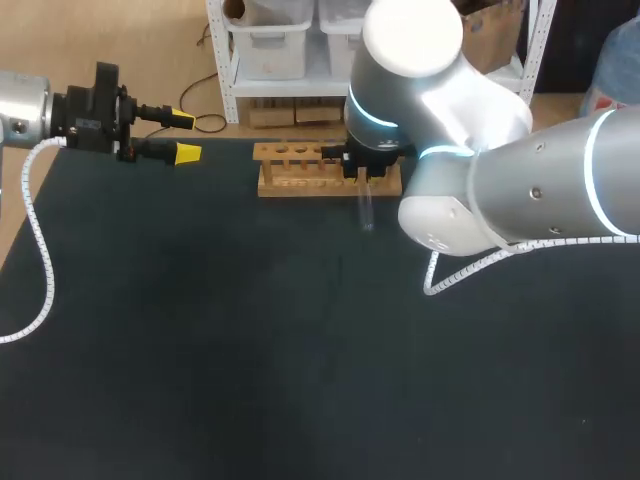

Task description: Grasp the test tube, adjust it, and insert it.

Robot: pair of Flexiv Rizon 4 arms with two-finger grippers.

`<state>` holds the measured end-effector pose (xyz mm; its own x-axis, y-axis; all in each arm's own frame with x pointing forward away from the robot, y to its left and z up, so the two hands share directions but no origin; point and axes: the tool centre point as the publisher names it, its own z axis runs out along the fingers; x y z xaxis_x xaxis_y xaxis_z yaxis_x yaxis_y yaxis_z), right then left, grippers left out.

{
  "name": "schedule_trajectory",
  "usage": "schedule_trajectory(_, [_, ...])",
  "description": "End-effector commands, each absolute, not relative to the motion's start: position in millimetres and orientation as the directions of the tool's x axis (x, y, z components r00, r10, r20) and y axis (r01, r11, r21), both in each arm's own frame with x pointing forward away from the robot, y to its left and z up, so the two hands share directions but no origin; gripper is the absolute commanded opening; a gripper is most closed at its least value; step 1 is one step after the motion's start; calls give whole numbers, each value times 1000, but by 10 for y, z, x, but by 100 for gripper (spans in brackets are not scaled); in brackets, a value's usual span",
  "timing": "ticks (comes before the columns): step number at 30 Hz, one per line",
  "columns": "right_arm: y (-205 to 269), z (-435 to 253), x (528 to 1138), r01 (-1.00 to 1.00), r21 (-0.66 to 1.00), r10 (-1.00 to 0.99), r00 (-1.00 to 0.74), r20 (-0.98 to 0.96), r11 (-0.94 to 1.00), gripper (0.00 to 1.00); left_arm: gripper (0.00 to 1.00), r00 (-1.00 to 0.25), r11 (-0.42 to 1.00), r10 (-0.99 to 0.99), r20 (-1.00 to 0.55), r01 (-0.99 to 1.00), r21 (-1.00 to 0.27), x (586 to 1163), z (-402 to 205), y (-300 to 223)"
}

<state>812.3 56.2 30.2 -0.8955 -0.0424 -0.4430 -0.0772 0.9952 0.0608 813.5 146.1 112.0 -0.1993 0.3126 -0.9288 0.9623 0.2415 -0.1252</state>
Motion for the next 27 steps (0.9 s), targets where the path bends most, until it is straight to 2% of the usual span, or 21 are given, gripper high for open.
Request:
schedule_trajectory(1, [574,262,8163,-80,63,-45,-900,-434,995,0,100,-196,241,311,-930,963,-122,8131,1110,1466])
schedule_trajectory(27, [566,486,7978,-37,76,1,-895,-447,996,0,100,-196,241,311,-930,963,-122,8131,1110,1466])
